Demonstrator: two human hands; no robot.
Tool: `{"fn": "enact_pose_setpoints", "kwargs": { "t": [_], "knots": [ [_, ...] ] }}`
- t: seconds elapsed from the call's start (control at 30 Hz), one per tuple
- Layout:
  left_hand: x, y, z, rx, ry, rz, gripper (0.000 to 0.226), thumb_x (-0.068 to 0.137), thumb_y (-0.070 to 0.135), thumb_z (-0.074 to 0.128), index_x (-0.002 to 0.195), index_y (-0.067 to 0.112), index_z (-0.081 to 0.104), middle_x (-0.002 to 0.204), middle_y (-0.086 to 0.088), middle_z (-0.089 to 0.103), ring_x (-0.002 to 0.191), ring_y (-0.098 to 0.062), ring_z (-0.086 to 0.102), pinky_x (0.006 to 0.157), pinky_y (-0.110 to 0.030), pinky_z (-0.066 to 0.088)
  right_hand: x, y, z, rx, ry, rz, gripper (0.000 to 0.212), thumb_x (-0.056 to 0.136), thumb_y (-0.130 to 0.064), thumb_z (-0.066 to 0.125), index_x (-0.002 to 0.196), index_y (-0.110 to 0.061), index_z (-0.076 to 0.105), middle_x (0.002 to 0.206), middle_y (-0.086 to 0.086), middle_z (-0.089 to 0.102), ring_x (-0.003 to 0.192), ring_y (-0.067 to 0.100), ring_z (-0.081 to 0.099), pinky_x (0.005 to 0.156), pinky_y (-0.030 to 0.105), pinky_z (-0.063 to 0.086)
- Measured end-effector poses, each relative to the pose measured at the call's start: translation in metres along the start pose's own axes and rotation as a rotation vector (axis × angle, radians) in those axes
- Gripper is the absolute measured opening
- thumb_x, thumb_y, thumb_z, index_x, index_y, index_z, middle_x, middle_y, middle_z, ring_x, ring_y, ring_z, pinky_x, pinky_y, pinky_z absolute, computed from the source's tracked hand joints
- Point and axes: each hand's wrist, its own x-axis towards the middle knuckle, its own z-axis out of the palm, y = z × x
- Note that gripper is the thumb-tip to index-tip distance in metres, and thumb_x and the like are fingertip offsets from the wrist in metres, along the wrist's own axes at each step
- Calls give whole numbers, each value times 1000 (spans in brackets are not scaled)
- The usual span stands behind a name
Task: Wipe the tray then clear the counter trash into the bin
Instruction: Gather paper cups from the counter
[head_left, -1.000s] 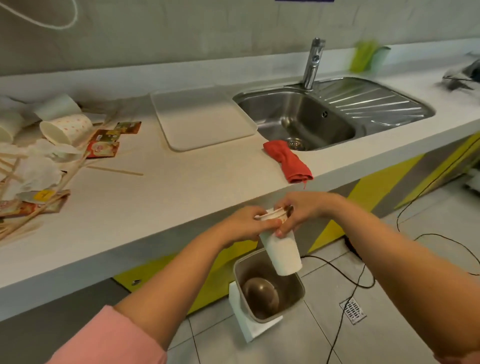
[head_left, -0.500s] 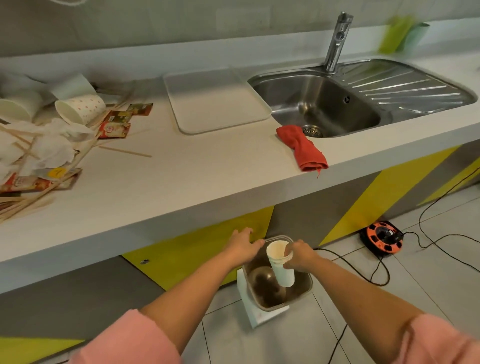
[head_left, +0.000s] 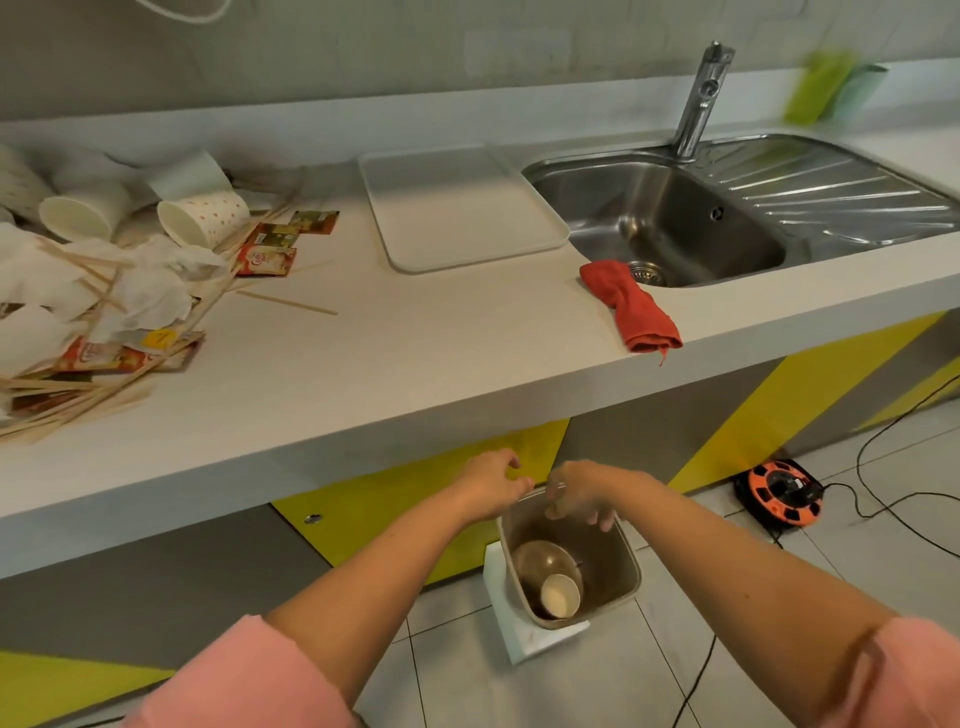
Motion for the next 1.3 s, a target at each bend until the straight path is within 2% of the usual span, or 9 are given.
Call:
{"fn": "enact_pose_setpoints", "kwargs": {
  "t": [0.13,0.23,0.37,0.53,0.67,0.97,1.1,1.2,1.3],
  "knots": [
    [-15,9,-27,-8,-73,99,26,93,26,52,111,10,62,116,-12,64,93,-23,62,77,-28,47,-22,-35,-30,-36,-112,-28,52,92,-28,57,136,-9,39,129,25,52,87,37,68,71,39,58],
    [-26,10,-55,-69,-104,133,12,93,16,48,98,15,60,103,-9,64,79,-24,66,60,-25,47,-42,-60,-55,-88,-126,-66,57,91,-27,60,140,-13,33,137,23,44,67,31,64,60,34,57],
    [-46,3,-101,-114,-87,180,15,92,17,53,105,14,59,101,-3,60,65,-14,62,59,-22,47,-65,-95,-88,-129,-141,-81,60,90,-24,63,141,-15,32,123,21,54,70,35,64,69,41,57],
    [-64,-21,-154,-115,43,152,26,92,18,55,117,10,58,100,-3,63,65,-10,61,55,-18,46,-84,-146,-121,-181,-89,-139,46,91,-23,61,131,-7,44,98,18,62,71,35,64,60,35,56],
    [-80,-54,-200,-139,195,110,24,91,20,57,114,13,60,97,-2,63,63,-10,60,55,-19,44,-81,-200,-139,-199,97,-285,45,91,-24,61,130,-11,45,82,7,60,67,26,64,53,28,54],
    [-95,-146,-290,-194,464,18,16,88,23,61,102,16,64,92,-2,64,63,-11,59,63,-27,51,-50,-319,-160,-254,276,-462,45,88,-27,63,129,-17,48,105,11,60,73,23,64,51,24,50],
    [-95,-184,-320,-224,556,-26,17,89,19,60,103,9,66,90,-3,62,61,-12,57,48,-14,46,-35,-357,-167,-281,367,-501,41,89,-26,62,127,-17,50,84,0,55,67,18,61,50,22,48],
    [-90,-208,-338,-244,629,-56,16,88,18,61,99,8,67,98,-7,65,73,-18,59,68,-24,49,-23,-378,-173,-307,485,-505,34,88,-25,61,121,-21,55,82,-2,56,61,12,59,52,22,46],
    [-79,-226,-356,-262,694,-82,13,88,15,59,95,8,68,104,-5,66,87,-19,59,77,-27,48,-6,-394,-179,-324,631,-533,28,86,-25,62,114,-23,61,113,0,61,99,20,61,75,29,48]
  ]
}}
